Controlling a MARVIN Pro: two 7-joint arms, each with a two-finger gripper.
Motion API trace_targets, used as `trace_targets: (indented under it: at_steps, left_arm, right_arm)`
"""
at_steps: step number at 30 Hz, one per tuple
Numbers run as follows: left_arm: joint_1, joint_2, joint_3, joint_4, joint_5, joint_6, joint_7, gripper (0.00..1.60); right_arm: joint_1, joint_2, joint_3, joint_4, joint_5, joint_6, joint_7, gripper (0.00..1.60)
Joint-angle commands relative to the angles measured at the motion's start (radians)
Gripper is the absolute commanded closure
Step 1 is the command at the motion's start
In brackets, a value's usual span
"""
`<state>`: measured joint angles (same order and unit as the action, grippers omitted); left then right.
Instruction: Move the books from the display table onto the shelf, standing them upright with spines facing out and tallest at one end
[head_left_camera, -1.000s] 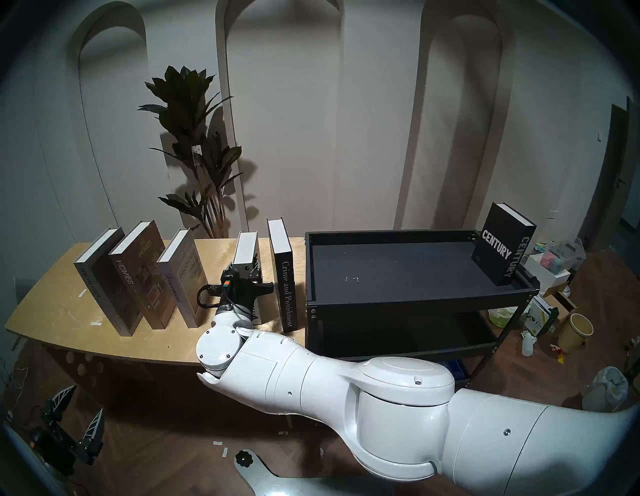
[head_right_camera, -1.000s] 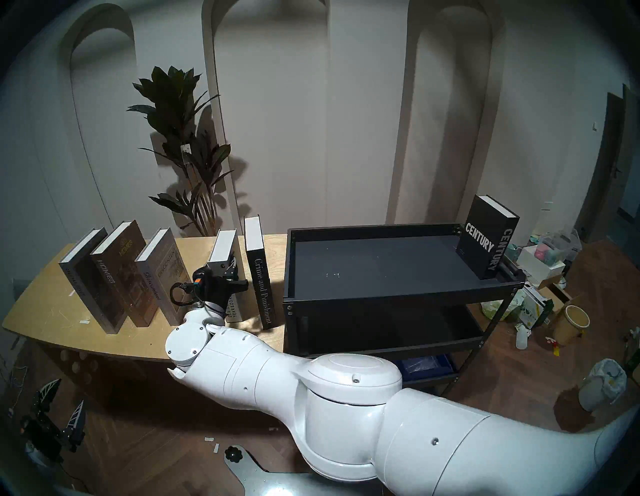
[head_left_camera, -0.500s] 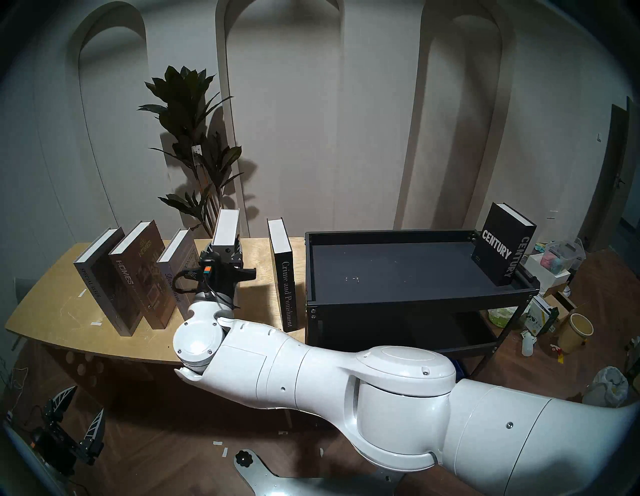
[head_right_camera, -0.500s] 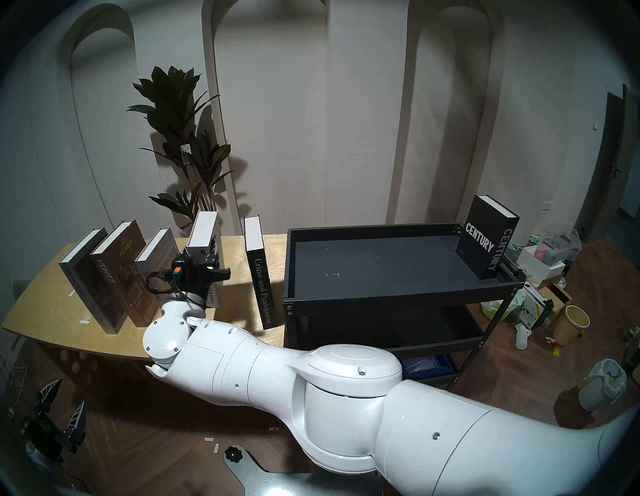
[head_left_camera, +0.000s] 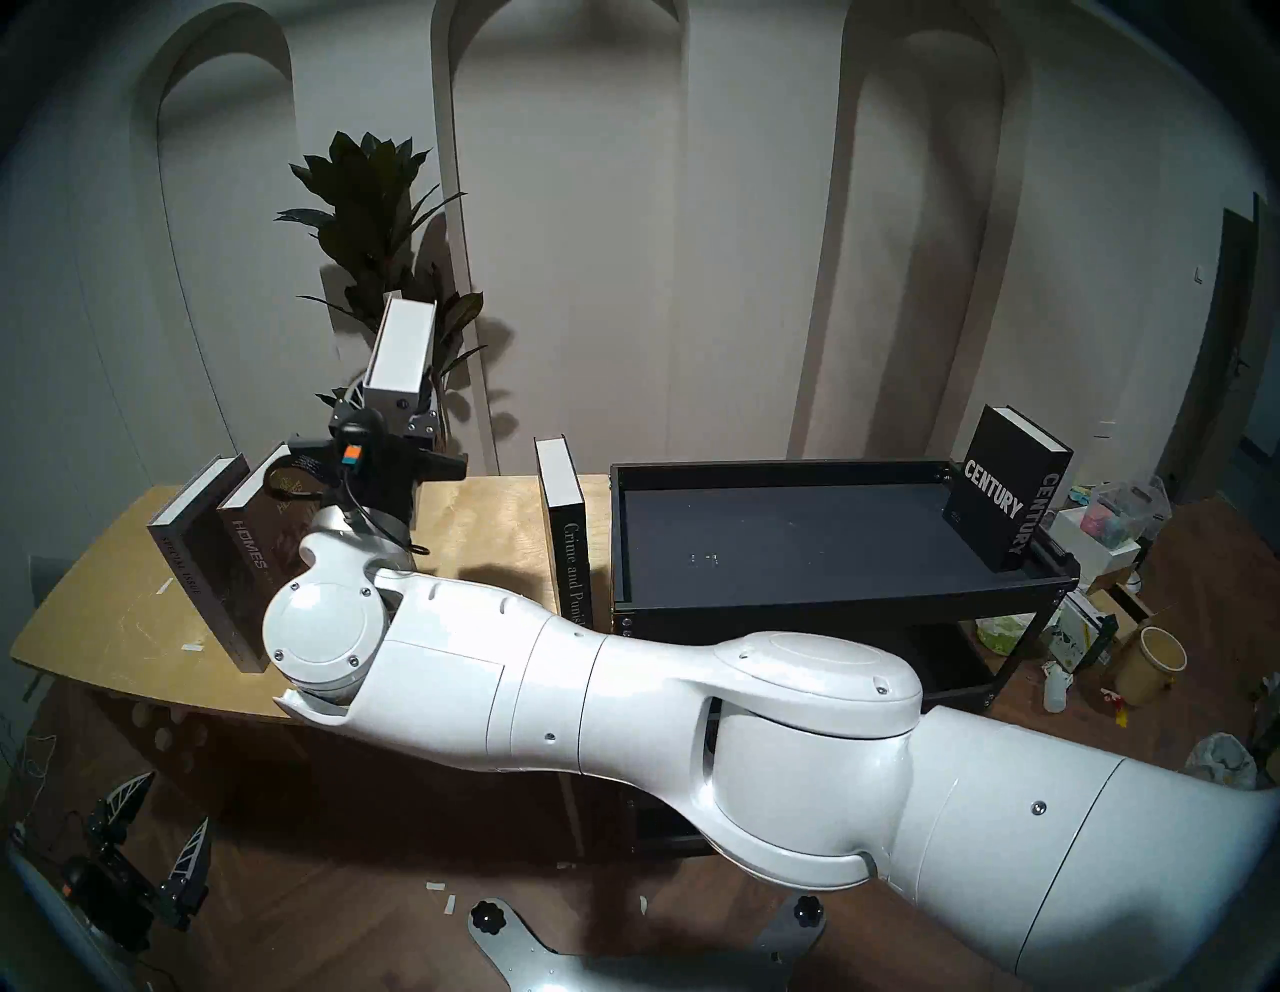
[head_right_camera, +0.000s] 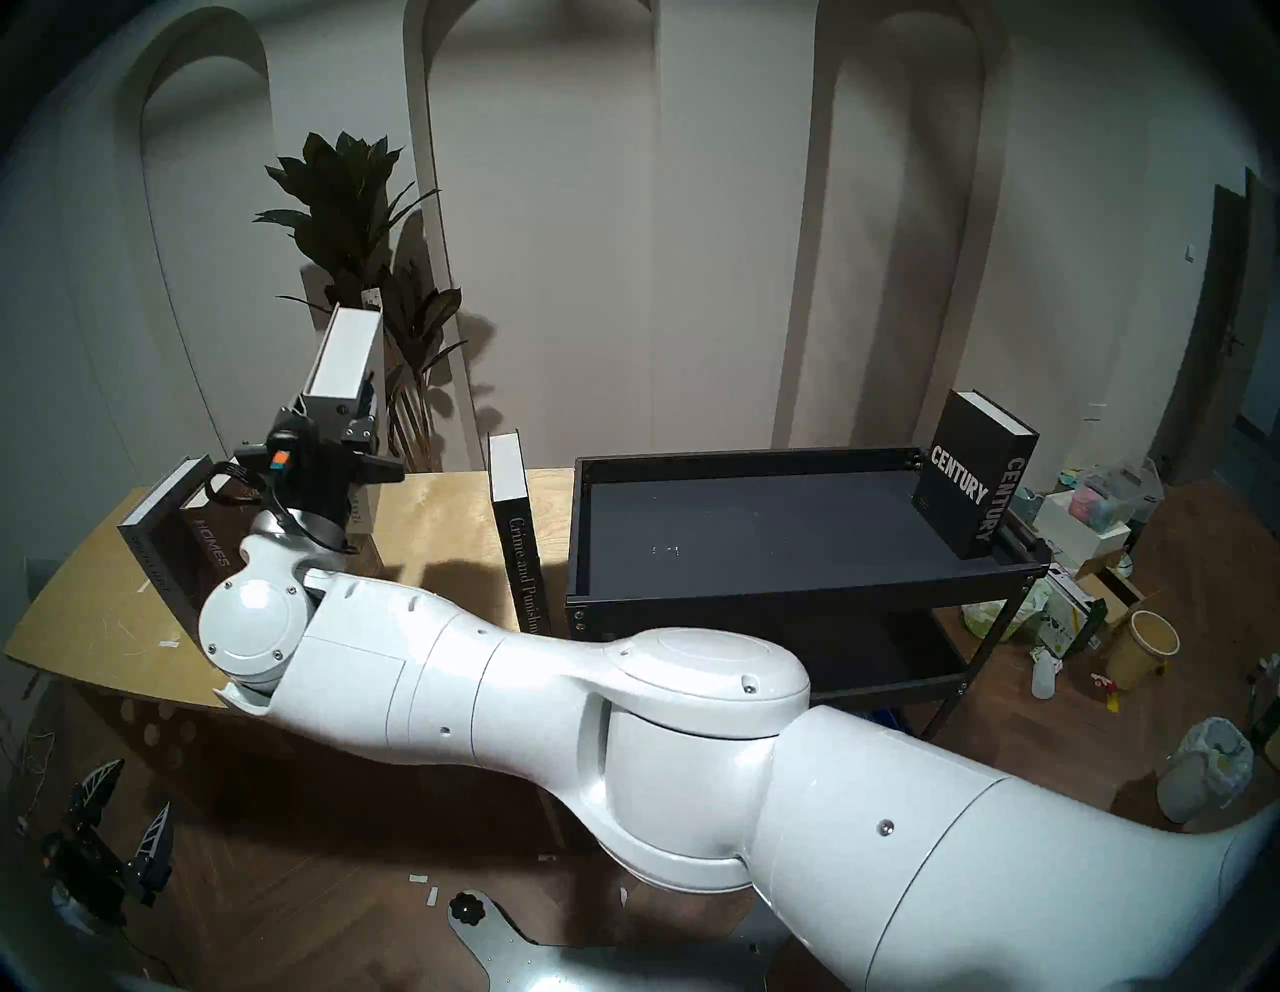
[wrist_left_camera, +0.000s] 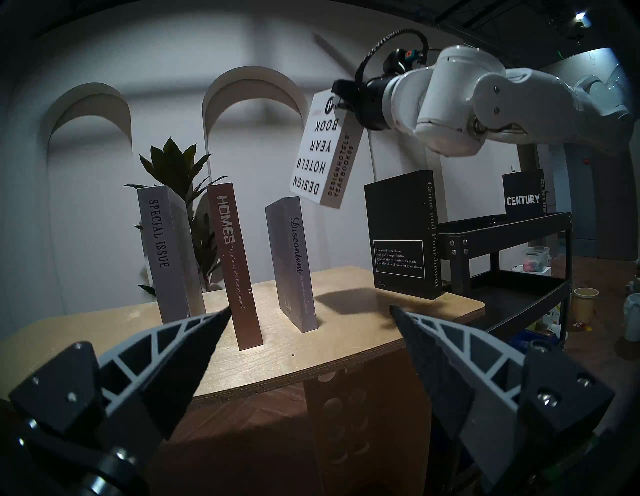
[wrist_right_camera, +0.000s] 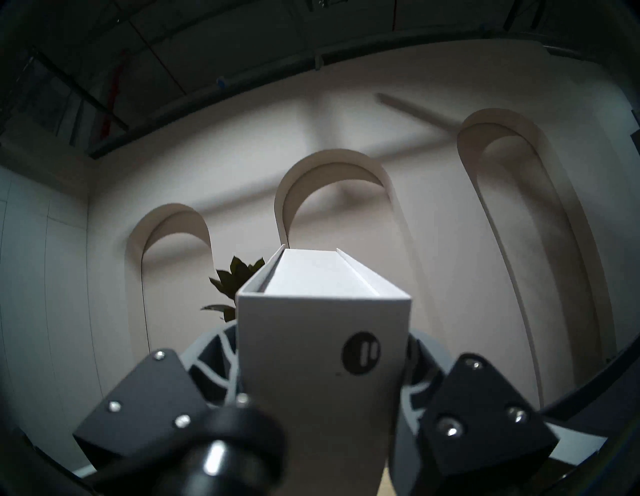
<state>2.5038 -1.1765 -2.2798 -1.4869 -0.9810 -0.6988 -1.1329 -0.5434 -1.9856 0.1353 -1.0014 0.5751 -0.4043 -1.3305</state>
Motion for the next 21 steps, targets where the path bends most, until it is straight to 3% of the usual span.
trace_targets:
  at_steps: [1,5,11,21]
  left_arm:
    - [0.010,0.009,-0.001,-0.010,-0.003,-0.005,-0.026,0.00]
    - [0.011,0.010,0.000,-0.011,-0.003,-0.006,-0.022,0.00]
    - [0.012,0.011,0.003,-0.011,-0.001,-0.008,-0.014,0.00]
    - [0.011,0.012,0.006,-0.009,0.001,-0.009,-0.002,0.00]
  right_arm:
    - [0.069,0.041,0.021,-0.112,-0.077,0.044,-0.094,1.60]
    - [0.077,0.092,0.027,-0.177,-0.108,0.076,-0.152,1.60]
    - [0.079,0.191,0.072,-0.277,-0.149,0.115,-0.153,1.60]
    - [0.077,0.315,0.237,-0.383,-0.207,0.153,-0.153,1.60]
